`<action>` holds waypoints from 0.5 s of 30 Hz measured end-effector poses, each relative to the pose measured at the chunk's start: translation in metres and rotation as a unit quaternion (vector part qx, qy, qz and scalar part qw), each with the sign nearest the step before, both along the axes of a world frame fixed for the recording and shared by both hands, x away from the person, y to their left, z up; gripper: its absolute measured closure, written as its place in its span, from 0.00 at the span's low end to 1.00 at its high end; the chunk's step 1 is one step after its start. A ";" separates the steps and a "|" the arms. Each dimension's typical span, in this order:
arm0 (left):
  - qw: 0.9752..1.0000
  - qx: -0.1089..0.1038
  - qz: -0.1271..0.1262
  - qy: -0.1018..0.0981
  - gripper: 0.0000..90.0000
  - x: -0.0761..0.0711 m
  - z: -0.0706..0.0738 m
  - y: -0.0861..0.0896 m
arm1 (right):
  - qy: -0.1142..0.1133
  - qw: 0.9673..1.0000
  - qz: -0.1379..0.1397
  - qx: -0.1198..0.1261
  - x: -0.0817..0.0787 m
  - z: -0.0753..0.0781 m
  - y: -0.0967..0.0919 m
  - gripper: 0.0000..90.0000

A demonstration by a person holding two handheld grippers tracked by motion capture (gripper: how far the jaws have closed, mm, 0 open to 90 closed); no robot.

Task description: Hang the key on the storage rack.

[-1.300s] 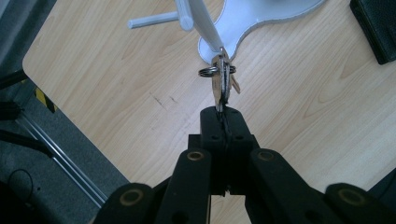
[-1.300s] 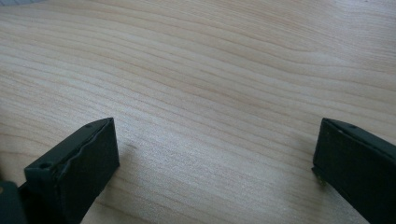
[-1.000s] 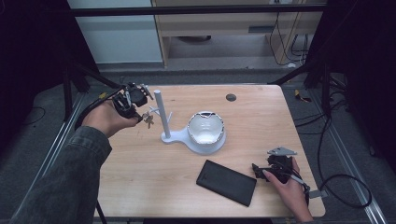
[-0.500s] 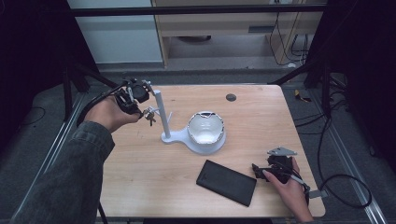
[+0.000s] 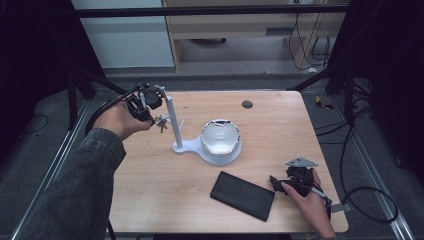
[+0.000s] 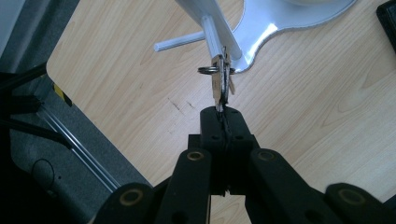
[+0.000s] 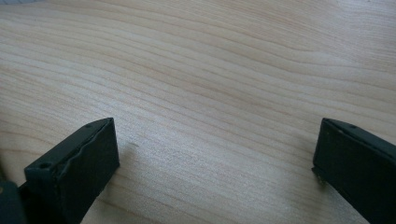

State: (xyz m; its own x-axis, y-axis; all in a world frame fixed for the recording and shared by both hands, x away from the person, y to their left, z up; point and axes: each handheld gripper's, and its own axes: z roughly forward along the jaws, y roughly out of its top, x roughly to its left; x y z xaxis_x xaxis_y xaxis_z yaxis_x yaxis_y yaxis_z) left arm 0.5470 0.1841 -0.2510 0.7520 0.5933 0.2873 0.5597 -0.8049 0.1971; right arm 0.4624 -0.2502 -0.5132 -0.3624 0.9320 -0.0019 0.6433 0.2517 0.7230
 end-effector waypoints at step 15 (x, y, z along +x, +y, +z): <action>1.000 0.004 0.002 -0.008 0.99 0.003 0.001 -0.006 | -0.002 1.000 0.003 0.000 0.000 0.000 0.000 0.01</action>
State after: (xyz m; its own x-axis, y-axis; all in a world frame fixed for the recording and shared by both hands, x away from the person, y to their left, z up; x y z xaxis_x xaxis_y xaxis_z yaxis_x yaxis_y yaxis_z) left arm 0.5500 0.1777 -0.2503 0.7454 0.5935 0.3035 0.5594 -0.8045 0.1994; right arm 0.4621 -0.2500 -0.5133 -0.3673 0.9301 -0.0023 0.6397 0.2543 0.7254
